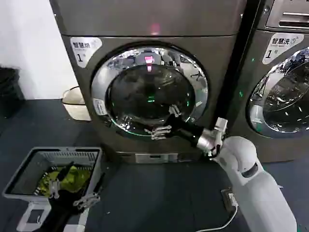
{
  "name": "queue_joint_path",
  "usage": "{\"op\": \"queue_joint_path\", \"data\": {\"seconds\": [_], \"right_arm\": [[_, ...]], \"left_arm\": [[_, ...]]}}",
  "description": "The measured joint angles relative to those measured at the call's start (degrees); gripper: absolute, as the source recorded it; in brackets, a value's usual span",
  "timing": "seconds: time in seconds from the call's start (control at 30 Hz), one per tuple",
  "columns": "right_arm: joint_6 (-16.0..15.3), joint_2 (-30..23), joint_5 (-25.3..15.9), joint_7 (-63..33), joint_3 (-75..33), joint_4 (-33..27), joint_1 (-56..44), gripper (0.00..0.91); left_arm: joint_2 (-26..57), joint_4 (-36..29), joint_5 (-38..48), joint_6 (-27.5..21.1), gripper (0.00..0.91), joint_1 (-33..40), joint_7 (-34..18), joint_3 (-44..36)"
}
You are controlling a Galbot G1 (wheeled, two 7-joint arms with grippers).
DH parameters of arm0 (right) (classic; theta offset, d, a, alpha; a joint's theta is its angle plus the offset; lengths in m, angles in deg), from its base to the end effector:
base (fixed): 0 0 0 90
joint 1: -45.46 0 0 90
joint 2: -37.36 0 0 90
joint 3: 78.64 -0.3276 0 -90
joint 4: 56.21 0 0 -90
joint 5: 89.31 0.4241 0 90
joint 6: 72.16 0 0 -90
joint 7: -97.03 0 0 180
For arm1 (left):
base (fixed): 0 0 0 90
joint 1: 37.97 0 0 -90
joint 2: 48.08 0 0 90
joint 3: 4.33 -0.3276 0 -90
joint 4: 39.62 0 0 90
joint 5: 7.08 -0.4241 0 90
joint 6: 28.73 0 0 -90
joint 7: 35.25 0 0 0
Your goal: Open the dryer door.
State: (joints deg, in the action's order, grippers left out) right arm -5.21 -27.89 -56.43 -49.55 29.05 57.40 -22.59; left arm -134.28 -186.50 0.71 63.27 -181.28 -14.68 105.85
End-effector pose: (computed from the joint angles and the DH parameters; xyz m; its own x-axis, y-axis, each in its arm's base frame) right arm 0.4154 0.0412 -0.0403 -0.4492 -0.8834 -0.1338 -0.8748 0.4653 -0.1349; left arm 0.1563 0.0779 -0.1548 -0.9730 0.2238 -0.0571 0.2067 0.9541 0.2167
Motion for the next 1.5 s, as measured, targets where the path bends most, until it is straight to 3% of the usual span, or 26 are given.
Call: {"op": "queue_joint_path", "data": {"seconds": [0.2, 0.33, 0.57, 1.2, 1.5], "right_arm": [[3.7, -1.0, -6.4, 1.3, 2.2, -5.4, 2.0, 0.907], [5.7, -2.5, -8.5, 0.8, 4.9, -11.0, 4.3, 0.907], [6.0, -6.8, -9.1, 2.0, 9.9, -18.7, 9.2, 0.907], [12.5, -16.4, -12.5, -0.2, 20.9, -36.1, 19.3, 0.907], [12.9, -19.8, -12.7, -0.8, 23.0, -41.7, 22.1, 0.907]], "left_arm": [[0.0, -0.1, -1.4, -0.8, 0.907, 0.3, 0.4, -0.3], [0.1, -0.1, -2.2, -1.7, 0.907, 0.6, 0.7, -0.4], [0.1, -0.4, -2.7, -5.0, 0.907, 1.1, 1.6, -1.2], [-0.6, -0.3, -3.2, -5.3, 0.907, 2.0, 1.8, -2.2], [-0.7, 0.4, -2.7, -6.6, 0.907, 2.2, 2.6, -3.0]]}}
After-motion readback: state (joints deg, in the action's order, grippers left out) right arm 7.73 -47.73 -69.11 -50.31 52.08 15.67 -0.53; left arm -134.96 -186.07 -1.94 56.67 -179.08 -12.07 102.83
